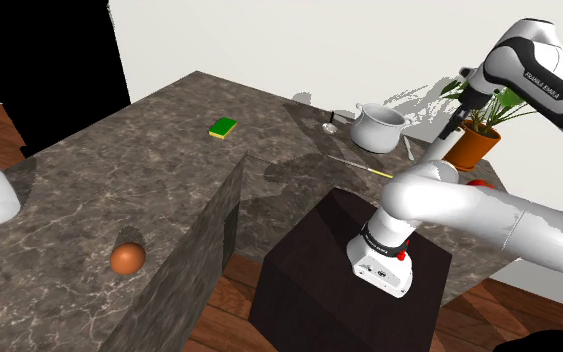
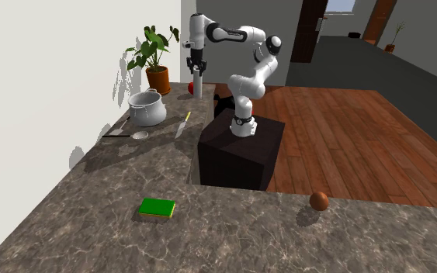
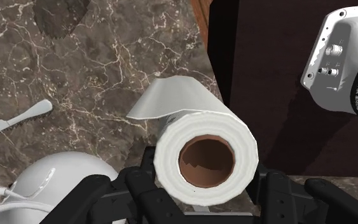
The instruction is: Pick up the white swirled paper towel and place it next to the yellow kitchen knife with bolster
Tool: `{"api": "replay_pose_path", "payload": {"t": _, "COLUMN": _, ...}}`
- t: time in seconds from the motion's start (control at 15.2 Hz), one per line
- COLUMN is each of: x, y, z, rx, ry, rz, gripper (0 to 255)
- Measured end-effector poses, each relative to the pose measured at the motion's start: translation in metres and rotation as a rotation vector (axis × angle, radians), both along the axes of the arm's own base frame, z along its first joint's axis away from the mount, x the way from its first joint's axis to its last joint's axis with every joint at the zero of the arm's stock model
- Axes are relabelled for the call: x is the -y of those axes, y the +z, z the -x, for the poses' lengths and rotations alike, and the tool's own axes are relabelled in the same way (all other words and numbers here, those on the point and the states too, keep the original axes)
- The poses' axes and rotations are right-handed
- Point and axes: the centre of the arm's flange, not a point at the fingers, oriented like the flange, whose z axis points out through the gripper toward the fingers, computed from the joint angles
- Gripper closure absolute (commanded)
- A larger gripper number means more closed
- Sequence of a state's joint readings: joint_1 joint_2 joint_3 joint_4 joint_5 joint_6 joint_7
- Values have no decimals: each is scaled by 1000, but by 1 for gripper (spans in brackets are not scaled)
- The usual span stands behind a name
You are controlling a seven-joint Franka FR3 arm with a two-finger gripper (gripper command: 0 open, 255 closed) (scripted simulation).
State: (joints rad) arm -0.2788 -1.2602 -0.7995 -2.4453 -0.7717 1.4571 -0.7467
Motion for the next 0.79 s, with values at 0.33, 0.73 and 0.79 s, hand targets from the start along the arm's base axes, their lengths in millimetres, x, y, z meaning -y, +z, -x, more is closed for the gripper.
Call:
{"api": "replay_pose_path", "payload": {"t": 0.33, "x": 0, "y": -27, "z": 0, "rx": 0, "ry": 0, "rz": 0, "gripper": 255}}
{"api": "replay_pose_path", "payload": {"t": 0.73, "x": 0, "y": -58, "z": 0, "rx": 0, "ry": 0, "rz": 0, "gripper": 255}}
{"api": "replay_pose_path", "payload": {"t": 0.79, "x": 0, "y": -63, "z": 0, "rx": 0, "ry": 0, "rz": 0, "gripper": 255}}
